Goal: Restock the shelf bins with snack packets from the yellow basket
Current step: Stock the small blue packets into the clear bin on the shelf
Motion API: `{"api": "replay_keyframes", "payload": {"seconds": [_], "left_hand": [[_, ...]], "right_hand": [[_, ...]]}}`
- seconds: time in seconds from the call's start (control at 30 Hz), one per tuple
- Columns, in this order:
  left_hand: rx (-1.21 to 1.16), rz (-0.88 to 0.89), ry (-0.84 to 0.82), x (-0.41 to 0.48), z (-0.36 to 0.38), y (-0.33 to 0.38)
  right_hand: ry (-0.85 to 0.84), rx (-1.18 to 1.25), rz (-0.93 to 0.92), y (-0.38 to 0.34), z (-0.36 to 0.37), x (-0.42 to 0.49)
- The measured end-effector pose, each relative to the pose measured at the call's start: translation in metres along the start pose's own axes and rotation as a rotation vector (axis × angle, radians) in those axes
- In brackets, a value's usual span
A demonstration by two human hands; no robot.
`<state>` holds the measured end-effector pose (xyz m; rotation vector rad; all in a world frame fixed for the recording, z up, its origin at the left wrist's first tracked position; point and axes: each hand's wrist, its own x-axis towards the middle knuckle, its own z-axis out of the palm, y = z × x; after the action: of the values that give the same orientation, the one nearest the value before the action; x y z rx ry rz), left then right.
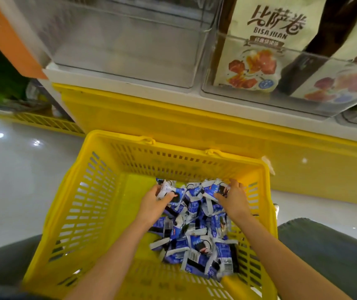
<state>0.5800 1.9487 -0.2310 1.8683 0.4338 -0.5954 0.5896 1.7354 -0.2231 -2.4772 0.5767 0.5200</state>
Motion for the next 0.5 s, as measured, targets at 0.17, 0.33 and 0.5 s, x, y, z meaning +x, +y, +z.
{"api": "replay_keyframes", "payload": {"seconds": [0.17,0.33,0.5], "left_hand": [[-0.067,-0.016,0.01,-0.029,-0.007,-0.002],[-0.207,-0.102,0.021,-0.055,-0.008,0.0],[-0.2,-0.1,0.132,-0.068,-0.012,0.001]], "right_hand": [[-0.083,-0.195,-0.016,-0.003,-0.004,0.0],[-0.11,-0.148,-0.039,-0.003,-0.001,-0.02],[-0.194,0.21,-0.078,-0.028,-0.012,-0.05]]}}
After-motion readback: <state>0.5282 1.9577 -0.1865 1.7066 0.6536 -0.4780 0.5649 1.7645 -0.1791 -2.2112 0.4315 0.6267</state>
